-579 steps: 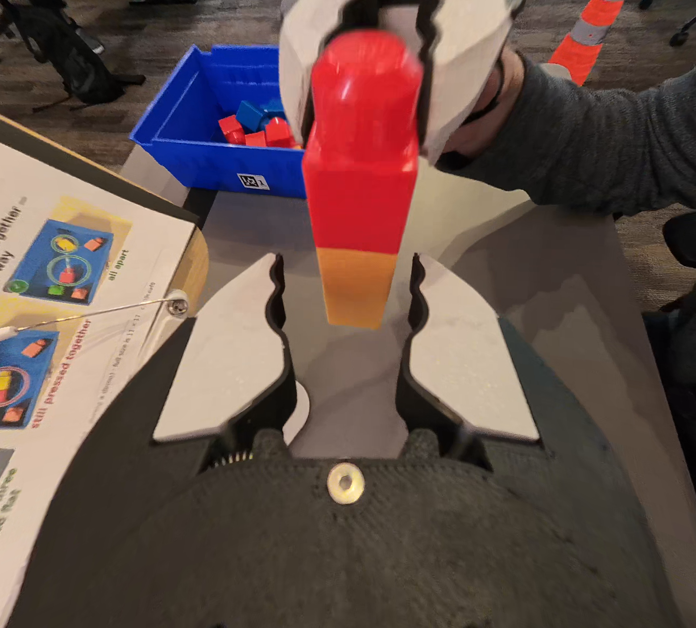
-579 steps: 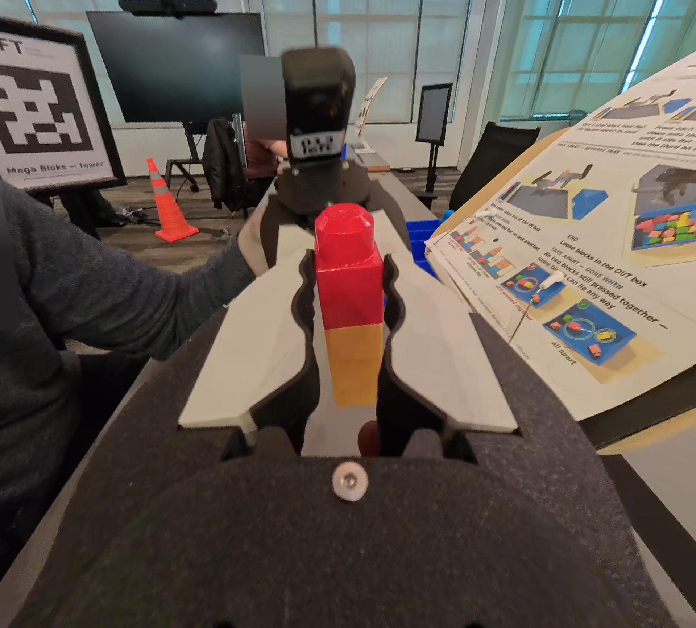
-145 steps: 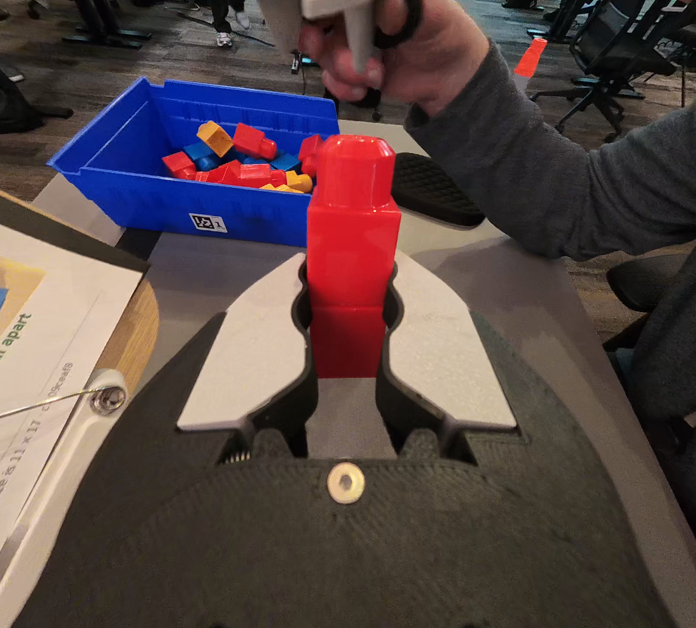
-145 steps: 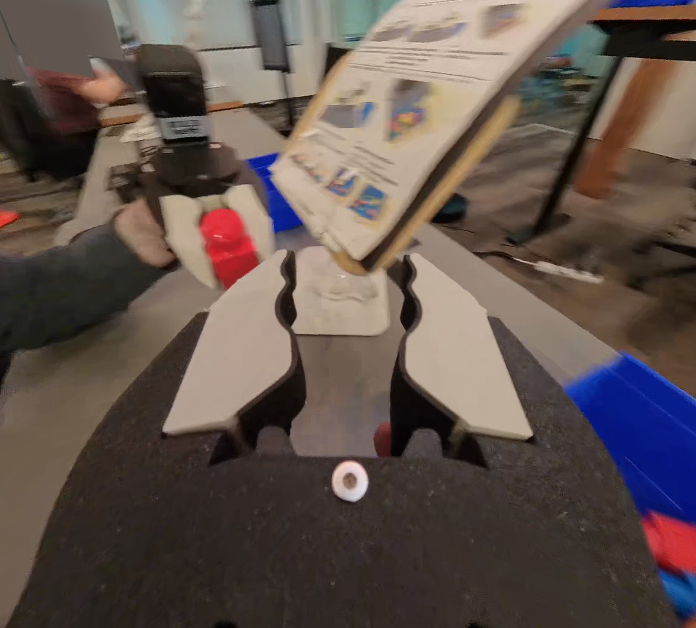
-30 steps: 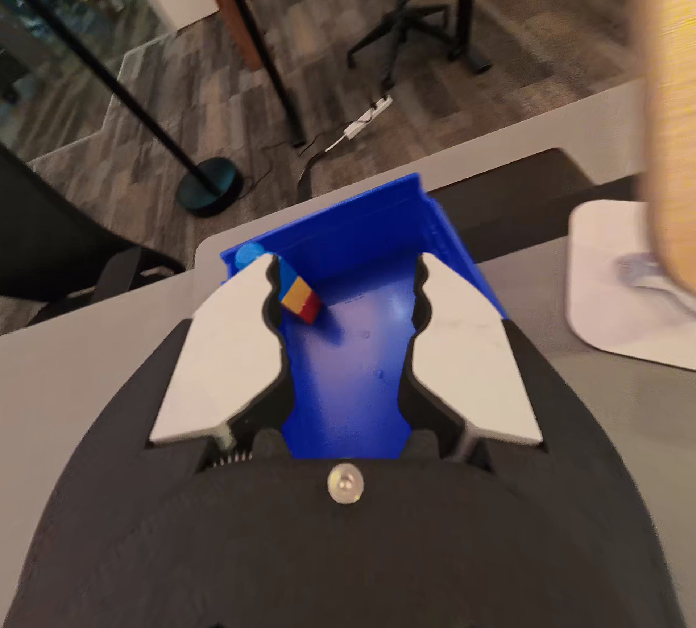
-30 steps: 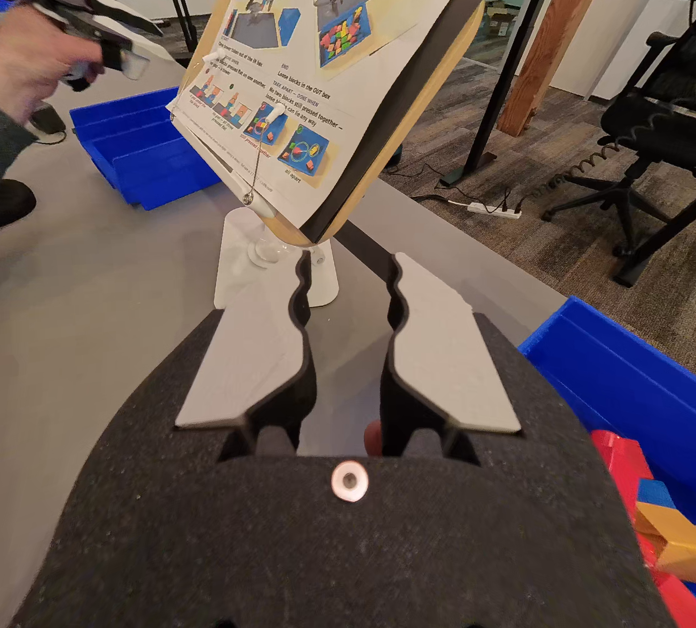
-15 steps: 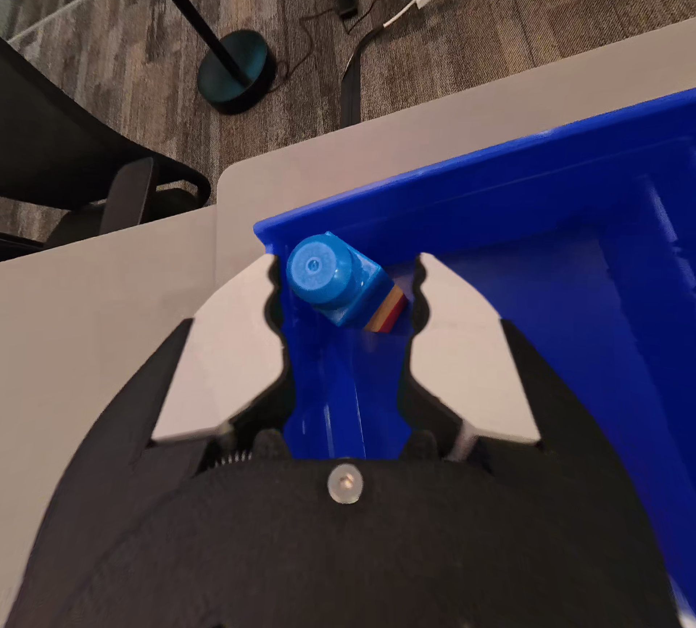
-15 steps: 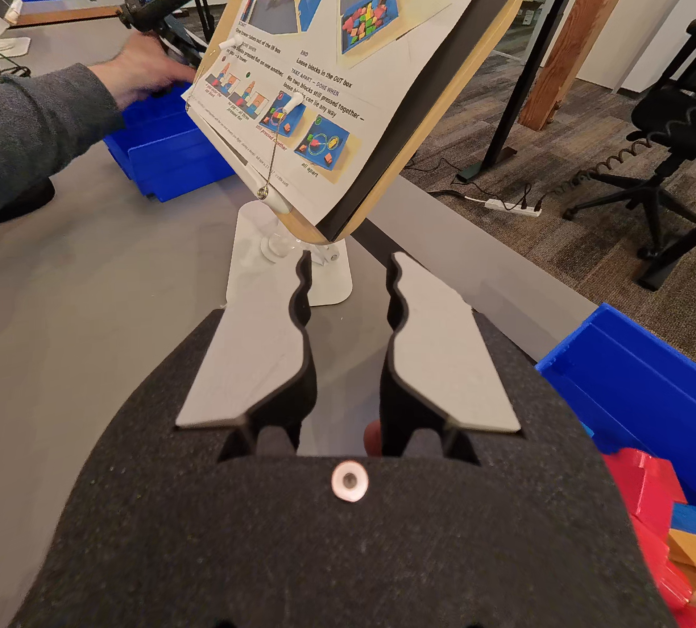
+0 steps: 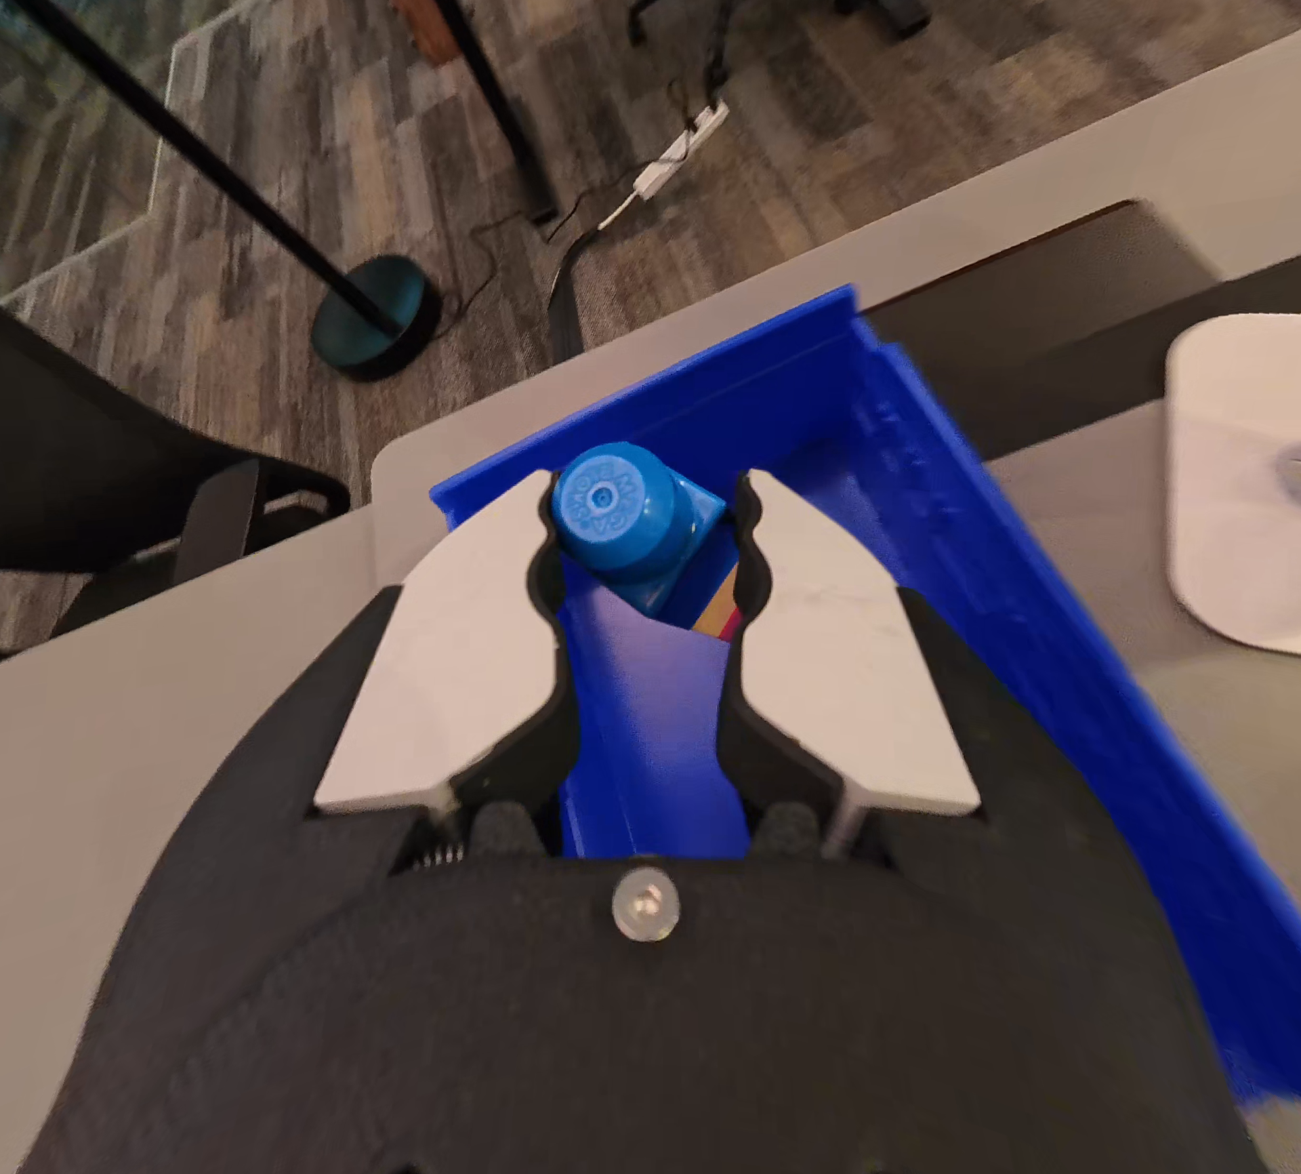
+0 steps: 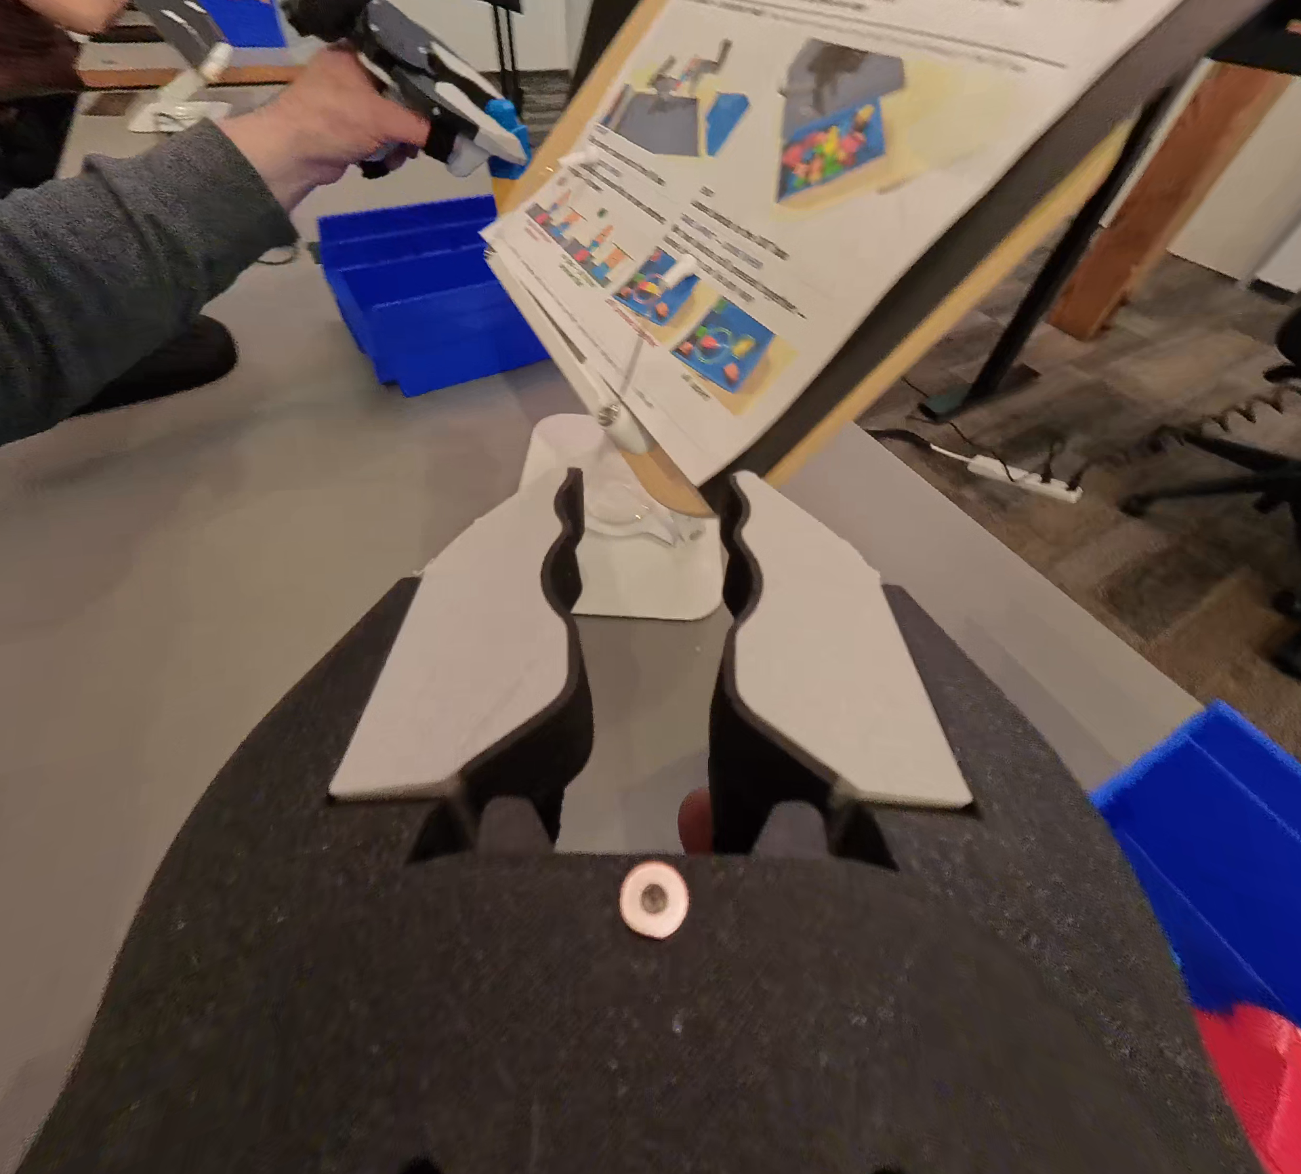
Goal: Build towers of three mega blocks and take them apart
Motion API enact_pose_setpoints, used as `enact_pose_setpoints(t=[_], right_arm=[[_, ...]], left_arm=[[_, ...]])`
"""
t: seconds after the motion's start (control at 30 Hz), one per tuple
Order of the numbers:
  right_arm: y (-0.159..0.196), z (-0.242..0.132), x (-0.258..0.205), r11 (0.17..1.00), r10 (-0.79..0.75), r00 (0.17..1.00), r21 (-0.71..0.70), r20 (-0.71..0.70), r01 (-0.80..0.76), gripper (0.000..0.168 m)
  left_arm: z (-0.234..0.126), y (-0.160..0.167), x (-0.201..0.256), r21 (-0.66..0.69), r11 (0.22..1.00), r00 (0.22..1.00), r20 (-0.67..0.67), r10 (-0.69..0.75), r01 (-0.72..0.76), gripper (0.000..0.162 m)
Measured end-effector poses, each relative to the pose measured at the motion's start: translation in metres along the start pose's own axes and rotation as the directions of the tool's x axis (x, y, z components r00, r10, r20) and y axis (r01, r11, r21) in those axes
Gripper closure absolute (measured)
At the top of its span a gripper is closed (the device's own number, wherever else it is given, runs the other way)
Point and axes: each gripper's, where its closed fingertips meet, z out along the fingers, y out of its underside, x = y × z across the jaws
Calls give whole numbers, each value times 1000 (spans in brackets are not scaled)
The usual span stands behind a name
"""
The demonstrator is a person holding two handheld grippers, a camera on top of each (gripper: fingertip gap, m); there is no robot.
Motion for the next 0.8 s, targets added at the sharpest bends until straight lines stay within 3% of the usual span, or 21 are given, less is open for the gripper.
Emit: enact_pose_setpoints(t=[0.2,0.33,0.5,0.67,0.8], right_arm=[[-19,13,-46,997,-61,988,61,142,52,127],[-26,28,-87,995,-58,955,99,291,30,119],[-21,47,-130,994,12,861,90,508,-67,108],[-13,58,-156,987,69,763,65,643,-145,97],[-13,53,-176,984,67,673,61,736,-165,115]], left_arm=[[-87,-41,71,159,984,981,-164,105,-79,117],[-146,-68,150,296,945,902,-356,244,-139,117],[-206,-86,274,473,859,638,-603,479,-197,117],[-249,-89,372,622,758,316,-691,650,-199,118],[-258,-88,414,657,723,161,-706,690,-214,118]])
